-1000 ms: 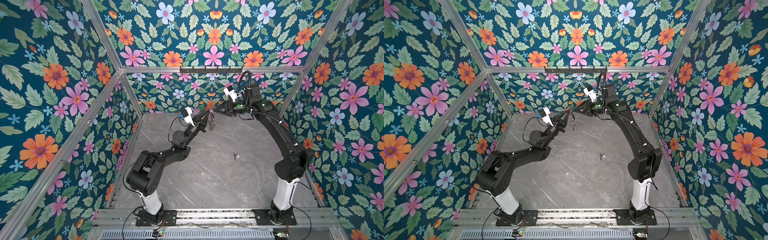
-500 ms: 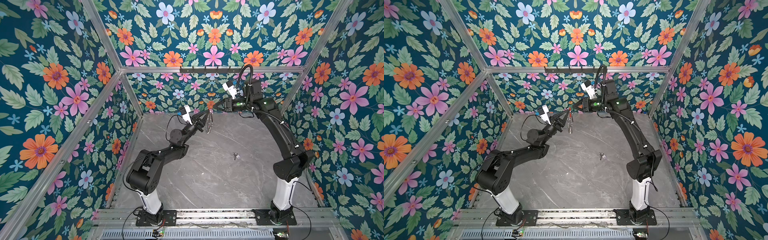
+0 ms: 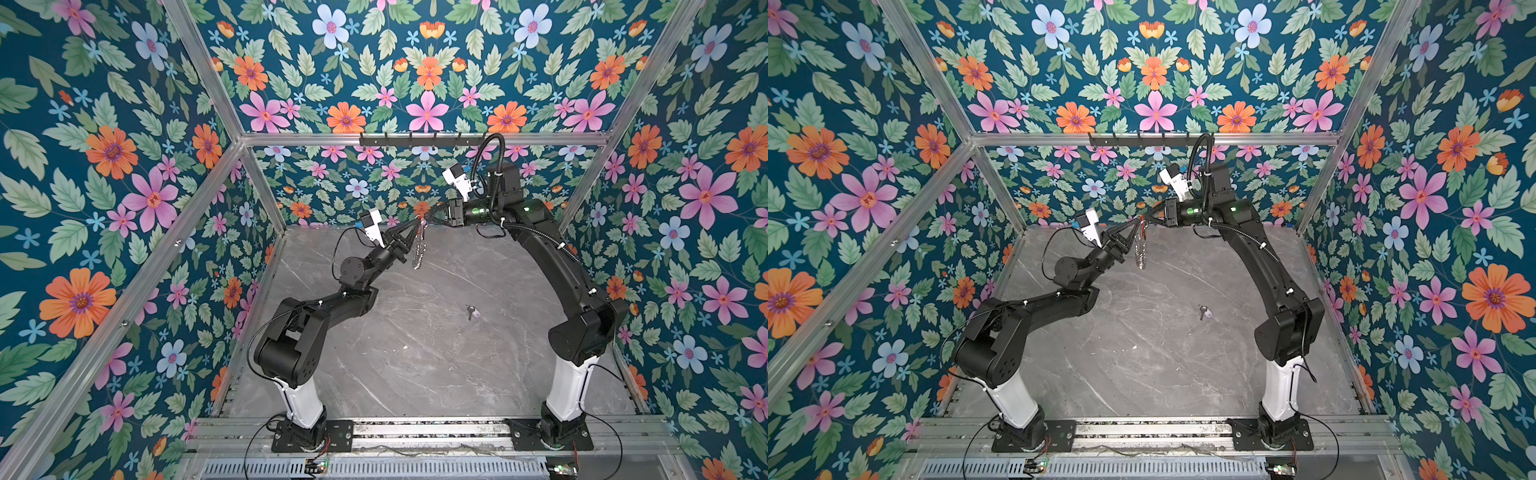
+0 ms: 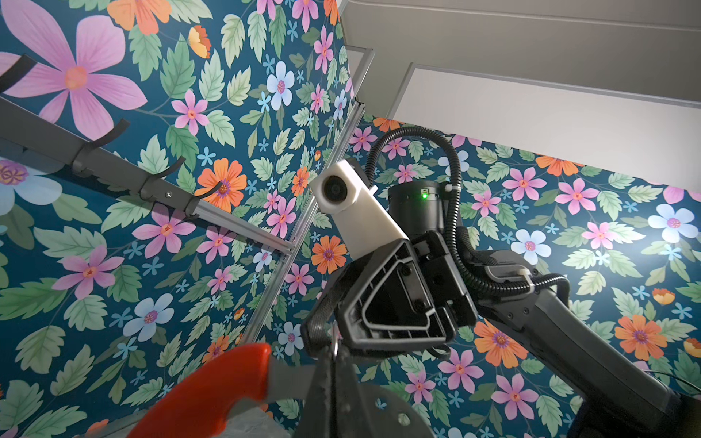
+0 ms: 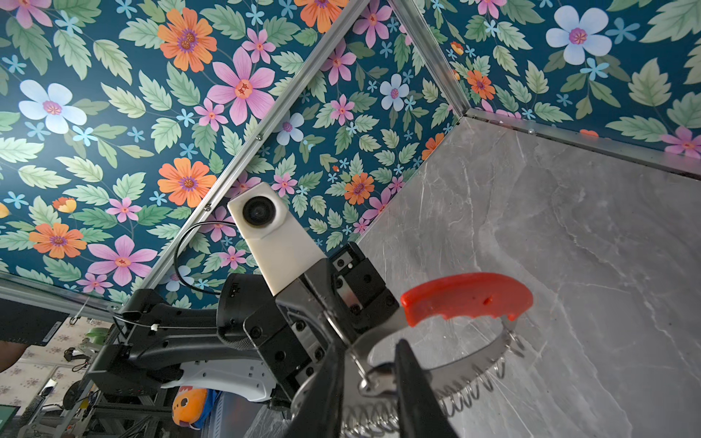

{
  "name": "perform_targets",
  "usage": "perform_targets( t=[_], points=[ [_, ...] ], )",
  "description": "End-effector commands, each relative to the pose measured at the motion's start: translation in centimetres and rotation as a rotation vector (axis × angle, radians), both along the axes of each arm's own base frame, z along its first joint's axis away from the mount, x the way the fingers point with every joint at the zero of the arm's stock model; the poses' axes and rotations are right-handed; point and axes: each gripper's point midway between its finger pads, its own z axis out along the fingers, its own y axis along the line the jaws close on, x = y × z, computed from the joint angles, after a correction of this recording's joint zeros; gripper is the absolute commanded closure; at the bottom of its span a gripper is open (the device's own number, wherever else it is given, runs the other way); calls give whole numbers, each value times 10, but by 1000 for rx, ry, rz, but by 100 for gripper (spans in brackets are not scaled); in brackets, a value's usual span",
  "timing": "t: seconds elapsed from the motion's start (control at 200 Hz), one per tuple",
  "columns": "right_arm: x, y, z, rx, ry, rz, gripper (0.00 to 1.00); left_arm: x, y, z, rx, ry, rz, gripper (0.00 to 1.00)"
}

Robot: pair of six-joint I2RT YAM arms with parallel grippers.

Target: Put the keys on the keyring

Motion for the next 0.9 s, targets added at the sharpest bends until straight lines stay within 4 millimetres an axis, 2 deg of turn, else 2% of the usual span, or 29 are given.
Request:
perform_targets(
  t=[0.0,0.896],
  points=[
    [-2,4,11,30,-38,26,76,-9,4,13,-29,-59,-9,100],
    [-3,11,7,39,-30,46,86,-5,4,14,-47,-39,-30,100]
  ],
)
